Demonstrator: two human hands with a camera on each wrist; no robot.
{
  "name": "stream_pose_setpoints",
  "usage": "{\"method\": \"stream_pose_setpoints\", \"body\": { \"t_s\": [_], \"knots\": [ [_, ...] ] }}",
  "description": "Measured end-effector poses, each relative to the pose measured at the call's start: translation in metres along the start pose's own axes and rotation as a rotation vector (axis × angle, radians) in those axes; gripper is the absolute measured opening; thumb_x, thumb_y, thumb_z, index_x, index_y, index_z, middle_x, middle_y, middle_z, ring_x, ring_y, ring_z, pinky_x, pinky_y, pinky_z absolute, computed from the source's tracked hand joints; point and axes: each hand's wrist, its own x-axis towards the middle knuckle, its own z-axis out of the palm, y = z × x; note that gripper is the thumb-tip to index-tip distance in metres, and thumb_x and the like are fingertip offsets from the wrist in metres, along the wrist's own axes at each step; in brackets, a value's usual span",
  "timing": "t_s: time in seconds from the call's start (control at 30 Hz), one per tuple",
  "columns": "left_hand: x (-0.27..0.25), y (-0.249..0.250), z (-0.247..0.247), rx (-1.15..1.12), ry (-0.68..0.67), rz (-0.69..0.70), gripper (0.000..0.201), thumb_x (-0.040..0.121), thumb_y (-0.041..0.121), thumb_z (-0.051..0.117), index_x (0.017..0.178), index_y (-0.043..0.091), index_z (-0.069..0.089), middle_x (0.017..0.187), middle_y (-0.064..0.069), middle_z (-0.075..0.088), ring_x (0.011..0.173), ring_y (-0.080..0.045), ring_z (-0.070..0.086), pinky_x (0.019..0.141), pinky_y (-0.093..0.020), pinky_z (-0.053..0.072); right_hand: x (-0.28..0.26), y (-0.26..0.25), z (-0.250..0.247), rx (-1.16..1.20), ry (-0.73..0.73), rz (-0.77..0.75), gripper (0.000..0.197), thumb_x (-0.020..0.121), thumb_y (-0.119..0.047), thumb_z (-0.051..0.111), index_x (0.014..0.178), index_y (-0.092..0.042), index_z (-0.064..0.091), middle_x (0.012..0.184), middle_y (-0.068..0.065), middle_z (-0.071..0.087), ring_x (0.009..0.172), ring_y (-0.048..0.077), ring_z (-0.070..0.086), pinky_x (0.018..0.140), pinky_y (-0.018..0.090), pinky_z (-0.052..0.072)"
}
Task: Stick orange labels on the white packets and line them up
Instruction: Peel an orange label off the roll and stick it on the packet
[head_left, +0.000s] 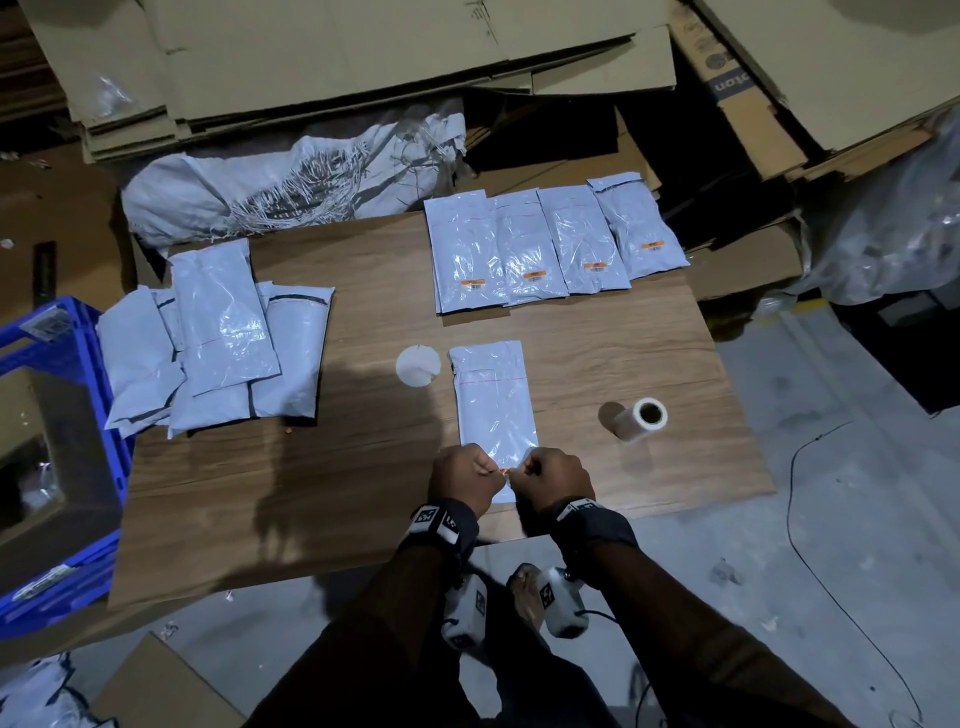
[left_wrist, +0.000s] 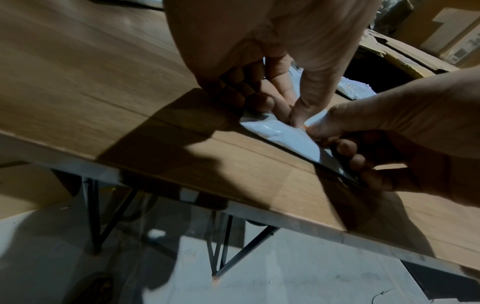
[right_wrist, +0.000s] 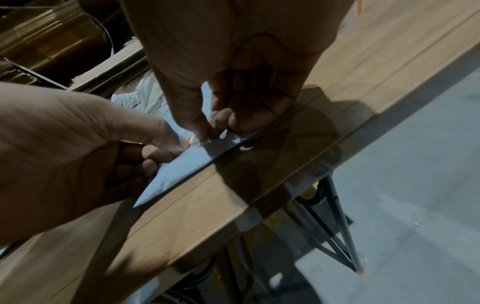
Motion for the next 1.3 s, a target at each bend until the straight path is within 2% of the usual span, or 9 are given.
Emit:
{"method": "stream_pose_setpoints", "body": {
  "t_s": [0.2,0.33,0.5,0.67,0.83,1.0,1.13,1.27,1.3],
  "knots": [
    [0.001,0.005,0.001,0.05,0.016,-0.073,0.024,0.073,0.019,0.081,0.062,0.022,0.06,0.08,0.0,0.068,0.076,-0.02,0.067,0.061,-0.028,0.051,0.001,0.005,-0.003,-0.025,0.026,-0.037,0.034,0.078,-0.045,0.072,0.07,-0.015,0.059,0.066,-0.002,0.064,0.07,0.022,0.06,0.057,0.029,0.037],
    [0.001,-0.009,-0.008,0.019,0.045,-0.129,0.041,0.069,0.037,0.09,0.067,0.019,0.053,0.074,0.001,0.063,0.07,-0.019,0.062,0.053,-0.025,0.039,0.002,0.008,-0.003,0.015,0.028,-0.039,0.029,0.076,-0.041,0.071,0.072,-0.014,0.062,0.067,-0.001,0.065,0.07,0.022,0.062,0.06,0.03,0.045],
    [0.0,-0.016,-0.01,0.011,0.066,-0.099,0.046,0.067,0.044,0.092,0.069,0.016,0.055,0.067,0.005,0.06,0.069,-0.018,0.061,0.058,-0.03,0.044,0.0,0.011,-0.001,0.085,0.054,-0.063,0.035,0.076,-0.044,0.07,0.07,-0.012,0.059,0.064,0.001,0.063,0.07,0.025,0.062,0.062,0.034,0.047],
    [-0.004,-0.021,-0.009,-0.008,0.097,-0.065,0.053,0.069,0.046,0.091,0.071,0.007,0.055,0.063,0.003,0.057,0.06,-0.015,0.053,0.052,-0.03,0.038,0.004,0.01,0.0,0.058,0.053,-0.038,0.037,0.077,-0.051,0.078,0.069,-0.018,0.062,0.068,-0.003,0.065,0.073,0.02,0.064,0.063,0.03,0.045],
    [-0.001,-0.015,-0.012,0.052,0.053,-0.072,0.05,0.072,0.042,0.089,0.069,0.013,0.049,0.066,0.002,0.055,0.06,-0.013,0.05,0.048,-0.026,0.033,0.004,0.008,-0.001,0.028,0.053,-0.034,0.031,0.078,-0.045,0.077,0.071,-0.018,0.064,0.072,-0.003,0.069,0.076,0.021,0.065,0.066,0.03,0.047],
    [0.001,-0.012,-0.018,0.078,-0.007,-0.1,0.044,0.073,0.037,0.088,0.069,0.017,0.048,0.071,-0.001,0.061,0.069,-0.02,0.059,0.057,-0.033,0.043,0.001,0.013,0.0,0.089,0.061,-0.065,0.027,0.078,-0.037,0.076,0.071,-0.014,0.064,0.069,-0.002,0.068,0.073,0.022,0.064,0.063,0.031,0.046],
    [-0.002,-0.004,-0.024,0.123,-0.035,-0.1,0.061,0.07,0.057,0.085,0.064,0.018,0.039,0.062,0.006,0.043,0.057,-0.014,0.044,0.051,-0.03,0.029,0.0,0.016,0.001,0.123,0.082,-0.079,0.041,0.076,-0.05,0.078,0.067,-0.015,0.059,0.062,-0.004,0.062,0.067,0.018,0.061,0.057,0.029,0.042],
    [-0.002,0.005,-0.03,0.253,-0.081,-0.06,0.063,0.079,0.059,0.079,0.06,0.02,0.033,0.056,0.006,0.035,0.052,-0.015,0.044,0.046,-0.027,0.021,0.001,0.011,-0.001,0.073,0.076,-0.065,0.037,0.077,-0.047,0.08,0.071,-0.014,0.063,0.067,-0.004,0.066,0.071,0.017,0.063,0.057,0.026,0.041],
    [-0.002,0.006,-0.03,0.256,-0.08,-0.058,0.063,0.079,0.058,0.079,0.059,0.018,0.035,0.055,0.004,0.037,0.058,-0.007,0.026,0.045,-0.026,0.022,0.002,0.011,-0.001,0.068,0.075,-0.059,0.034,0.076,-0.045,0.079,0.072,-0.015,0.065,0.069,-0.004,0.067,0.072,0.018,0.064,0.059,0.027,0.043]
  ]
}}
